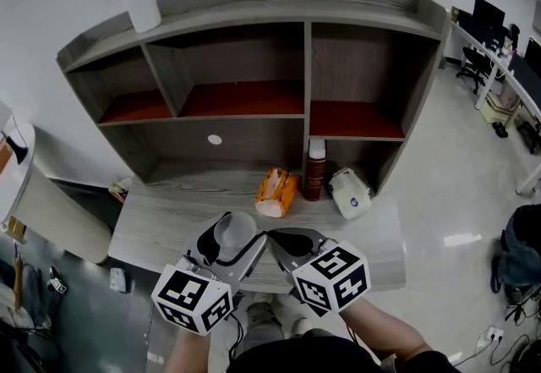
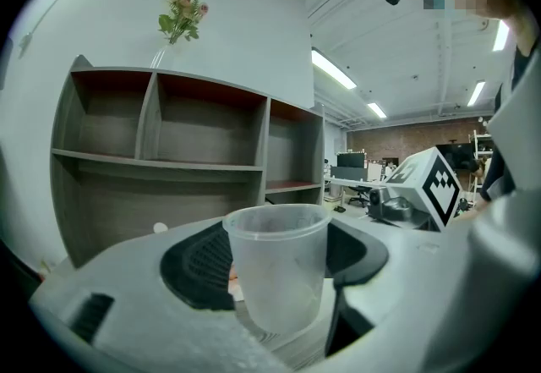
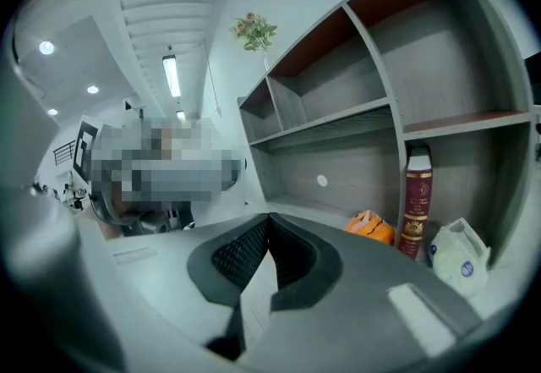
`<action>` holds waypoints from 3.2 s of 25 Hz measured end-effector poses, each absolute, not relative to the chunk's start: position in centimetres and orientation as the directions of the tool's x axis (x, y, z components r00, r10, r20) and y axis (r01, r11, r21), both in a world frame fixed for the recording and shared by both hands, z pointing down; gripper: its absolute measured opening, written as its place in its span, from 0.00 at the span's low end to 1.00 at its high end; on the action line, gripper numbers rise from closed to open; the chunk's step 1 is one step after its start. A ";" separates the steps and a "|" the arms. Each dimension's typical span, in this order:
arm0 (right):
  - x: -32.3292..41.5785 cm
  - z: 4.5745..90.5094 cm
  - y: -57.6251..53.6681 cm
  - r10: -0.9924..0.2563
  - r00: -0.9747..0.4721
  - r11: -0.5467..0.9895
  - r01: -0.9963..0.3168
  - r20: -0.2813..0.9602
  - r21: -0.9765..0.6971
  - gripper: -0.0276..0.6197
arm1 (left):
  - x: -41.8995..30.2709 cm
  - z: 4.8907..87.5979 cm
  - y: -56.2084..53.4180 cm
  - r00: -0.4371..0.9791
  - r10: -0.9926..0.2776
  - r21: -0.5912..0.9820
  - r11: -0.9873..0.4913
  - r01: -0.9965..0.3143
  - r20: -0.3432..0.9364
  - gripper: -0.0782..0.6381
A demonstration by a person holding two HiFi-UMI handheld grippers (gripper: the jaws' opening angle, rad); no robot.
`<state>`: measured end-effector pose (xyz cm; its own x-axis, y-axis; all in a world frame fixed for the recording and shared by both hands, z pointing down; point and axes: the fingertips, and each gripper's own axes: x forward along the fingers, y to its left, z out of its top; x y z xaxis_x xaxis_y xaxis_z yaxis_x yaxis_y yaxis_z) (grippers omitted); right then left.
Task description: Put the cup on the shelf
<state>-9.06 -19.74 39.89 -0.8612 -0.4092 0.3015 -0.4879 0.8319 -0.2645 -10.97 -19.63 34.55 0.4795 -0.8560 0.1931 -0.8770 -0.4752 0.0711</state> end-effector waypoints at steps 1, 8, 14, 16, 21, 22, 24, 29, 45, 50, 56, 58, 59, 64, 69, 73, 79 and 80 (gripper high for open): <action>-9.5 39.6 -20.2 -0.407 -0.863 0.835 -0.484 0.299 -0.260 0.04 | -11.2 34.1 -20.2 0.483 -0.855 0.066 -0.480 -0.875 0.190 0.51; -11.9 37.0 -24.0 -0.422 -0.863 0.839 -0.488 0.278 -0.241 0.04 | -12.7 31.0 -24.7 0.521 -0.836 0.028 -0.524 -0.851 0.171 0.51; -13.2 35.3 -27.8 -0.449 -0.853 0.828 -0.509 0.266 -0.234 0.04 | -13.9 28.6 -29.0 0.554 -0.820 0.013 -0.558 -0.830 0.145 0.51; -13.6 34.8 -28.9 -0.458 -0.849 0.826 -0.516 0.264 -0.228 0.04 | -14.3 27.6 -30.4 0.560 -0.818 0.006 -0.564 -0.826 0.127 0.51; -14.6 34.1 -31.2 -0.475 -0.841 0.816 -0.531 0.259 -0.229 0.04 | -15.2 25.8 -33.4 0.573 -0.815 0.005 -0.575 -0.818 0.086 0.51; -14.7 34.0 -31.5 -0.477 -0.840 0.814 -0.533 0.259 -0.230 0.04 | -15.4 25.4 -33.9 0.576 -0.814 0.004 -0.577 -0.817 0.078 0.51; -14.9 33.6 -32.2 -0.485 -0.836 0.809 -0.540 0.256 -0.231 0.04 | -15.7 24.7 -35.0 0.582 -0.811 0.001 -0.583 -0.812 0.061 0.51; -14.8 32.7 -33.8 -0.515 -0.820 0.792 -0.567 0.250 -0.226 0.04 | -16.4 23.0 -37.6 0.584 -0.811 -0.012 -0.585 -0.811 0.022 0.51; -15.0 34.3 -36.1 -0.549 -0.784 0.746 -0.616 0.289 -0.255 0.04 | -18.6 20.6 -44.9 0.519 -0.853 -0.045 -0.518 -0.854 -0.050 0.52; -15.0 35.1 -36.3 -0.551 -0.777 0.739 -0.624 0.303 -0.256 0.04 | -18.5 20.8 -46.7 0.511 -0.859 -0.097 -0.507 -0.856 -0.026 0.52; -14.3 36.2 -36.8 -0.557 -0.765 0.722 -0.638 0.323 -0.266 0.04 | -18.3 21.6 -48.6 0.534 -0.845 -0.090 -0.533 -0.841 0.022 0.52; -14.2 36.3 -37.2 -0.559 -0.764 0.719 -0.640 0.322 -0.272 0.04 | -17.9 21.9 -48.9 0.553 -0.833 -0.070 -0.553 -0.830 0.029 0.53; -14.3 36.4 -37.3 -0.558 -0.765 0.718 -0.640 0.322 -0.274 0.04 | -17.7 22.0 -49.0 0.562 -0.826 -0.071 -0.563 -0.823 0.032 0.53; -14.4 36.6 -37.8 -0.553 -0.768 0.719 -0.636 0.323 -0.281 0.04 | -16.8 22.4 -49.2 0.600 -0.797 -0.099 -0.604 -0.791 0.070 0.53; -13.8 36.8 -38.1 -0.560 -0.764 0.710 -0.642 0.321 -0.289 0.04 | -17.0 22.9 -49.6 0.605 -0.788 -0.099 -0.615 -0.782 0.118 0.54; -13.3 36.6 -38.3 -0.571 -0.760 0.702 -0.648 0.309 -0.295 0.04 | -16.9 22.9 -49.6 0.613 -0.781 -0.085 -0.623 -0.778 0.121 0.62; -13.0 36.5 -38.1 -0.570 -0.765 0.707 -0.643 0.300 -0.295 0.04 | -17.3 22.8 -49.1 0.588 -0.801 -0.103 -0.598 -0.795 0.114 0.65; -13.0 36.5 -38.0 -0.569 -0.766 0.708 -0.641 0.298 -0.296 0.04 | -17.4 22.7 -49.0 0.583 -0.805 -0.107 -0.592 -0.799 0.108 0.65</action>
